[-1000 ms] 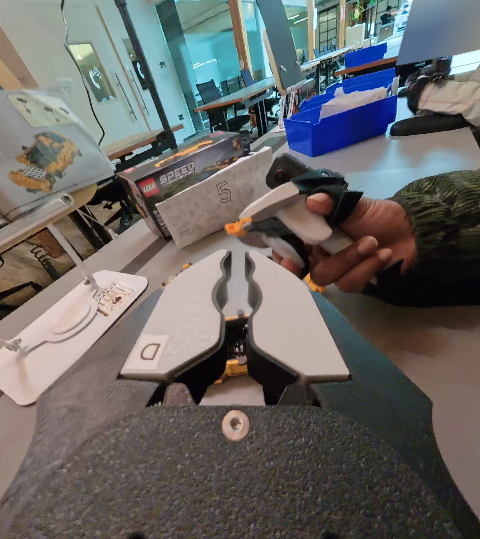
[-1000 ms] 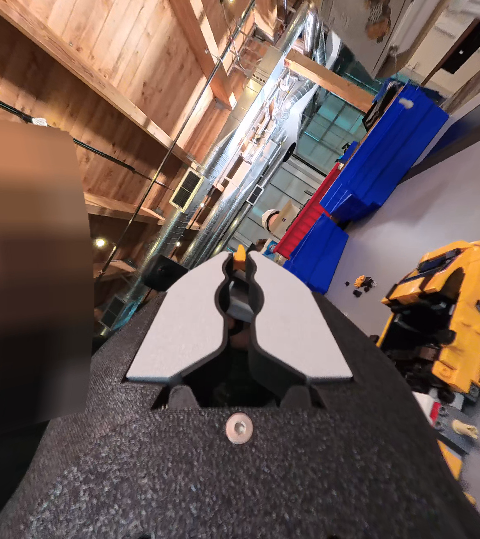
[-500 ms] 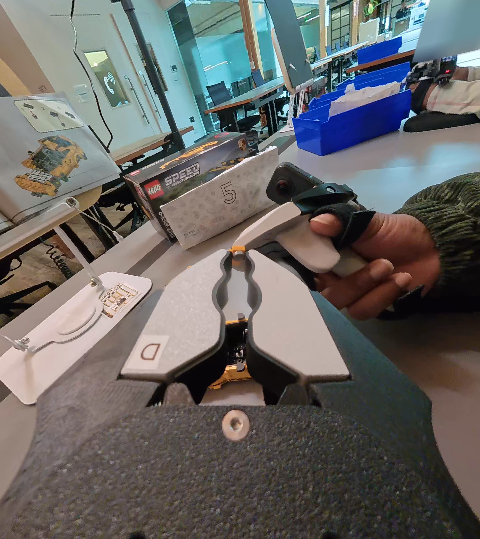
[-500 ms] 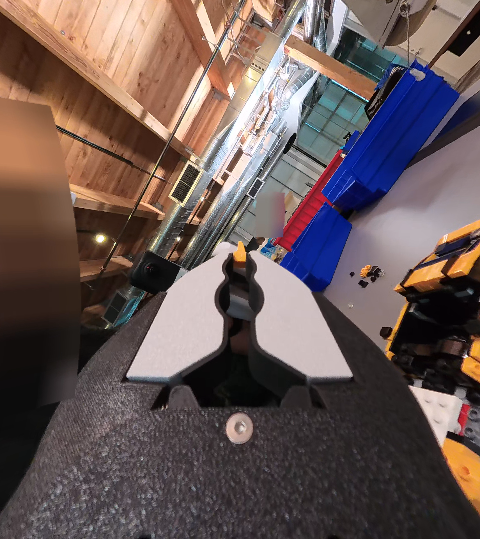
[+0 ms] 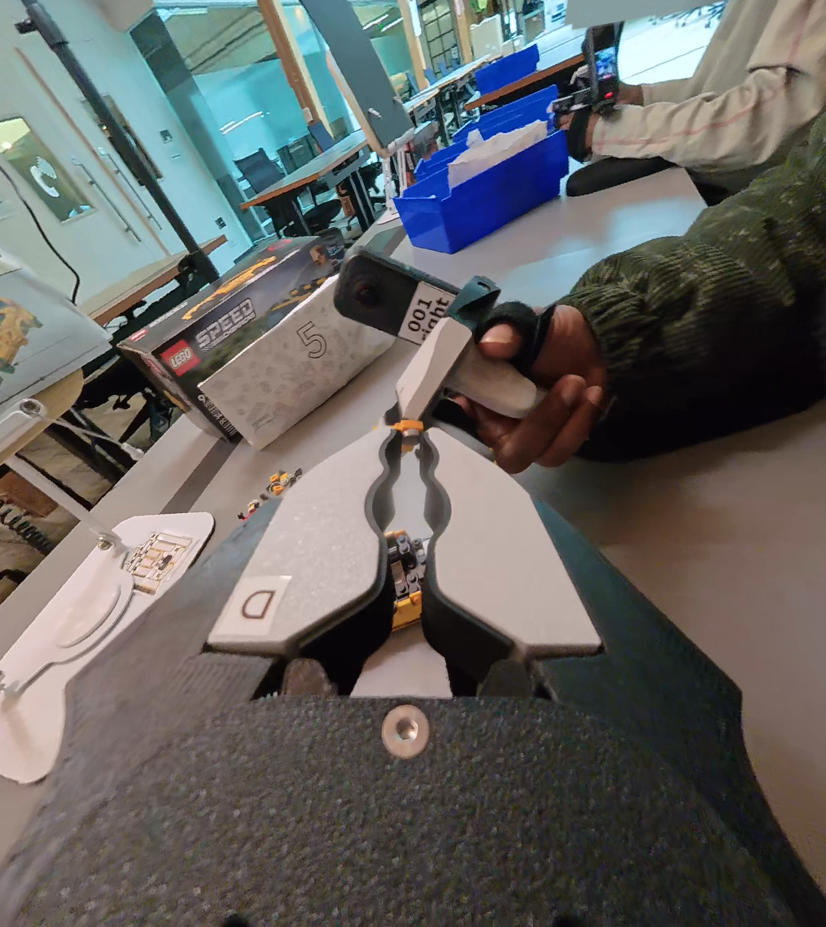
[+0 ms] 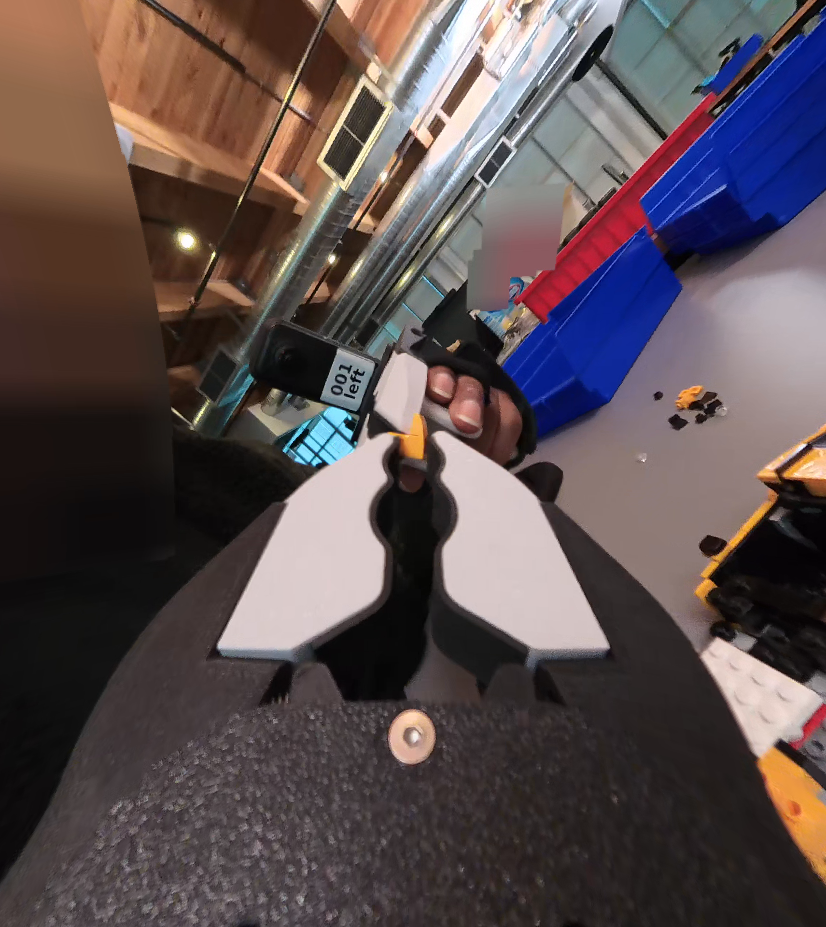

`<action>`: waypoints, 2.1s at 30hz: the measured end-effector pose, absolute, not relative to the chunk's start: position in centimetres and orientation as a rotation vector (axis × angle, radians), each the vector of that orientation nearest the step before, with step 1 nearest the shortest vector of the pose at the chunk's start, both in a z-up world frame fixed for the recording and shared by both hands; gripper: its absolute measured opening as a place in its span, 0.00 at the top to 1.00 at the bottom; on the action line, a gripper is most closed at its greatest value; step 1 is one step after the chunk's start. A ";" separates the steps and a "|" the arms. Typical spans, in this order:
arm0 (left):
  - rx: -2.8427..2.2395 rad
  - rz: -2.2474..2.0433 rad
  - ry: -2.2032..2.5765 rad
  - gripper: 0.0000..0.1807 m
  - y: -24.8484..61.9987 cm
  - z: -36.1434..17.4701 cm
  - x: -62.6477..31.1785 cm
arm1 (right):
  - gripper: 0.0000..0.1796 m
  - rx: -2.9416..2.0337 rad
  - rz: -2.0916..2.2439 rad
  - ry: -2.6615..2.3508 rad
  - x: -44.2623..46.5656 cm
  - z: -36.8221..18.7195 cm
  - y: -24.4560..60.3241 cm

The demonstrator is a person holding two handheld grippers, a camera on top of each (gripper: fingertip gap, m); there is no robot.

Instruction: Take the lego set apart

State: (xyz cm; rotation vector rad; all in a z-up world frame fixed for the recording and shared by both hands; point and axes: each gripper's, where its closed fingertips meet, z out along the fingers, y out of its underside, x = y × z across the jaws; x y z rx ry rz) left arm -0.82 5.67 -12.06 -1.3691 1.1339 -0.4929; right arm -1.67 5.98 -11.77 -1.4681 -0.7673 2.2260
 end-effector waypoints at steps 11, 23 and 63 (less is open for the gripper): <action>-1.329 -0.472 1.114 0.96 5.3 -11.2 -0.9 | 0.96 -1.399 2.245 -0.667 -1.8 -10.9 5.9; -1.412 -0.461 1.092 0.96 6.4 -12.0 -2.8 | 0.96 -1.328 2.038 -0.467 2.1 -9.6 10.6; -2.584 0.247 0.667 0.92 1.7 -21.8 -38.4 | 0.96 -1.540 1.985 -0.551 0.6 -13.4 11.4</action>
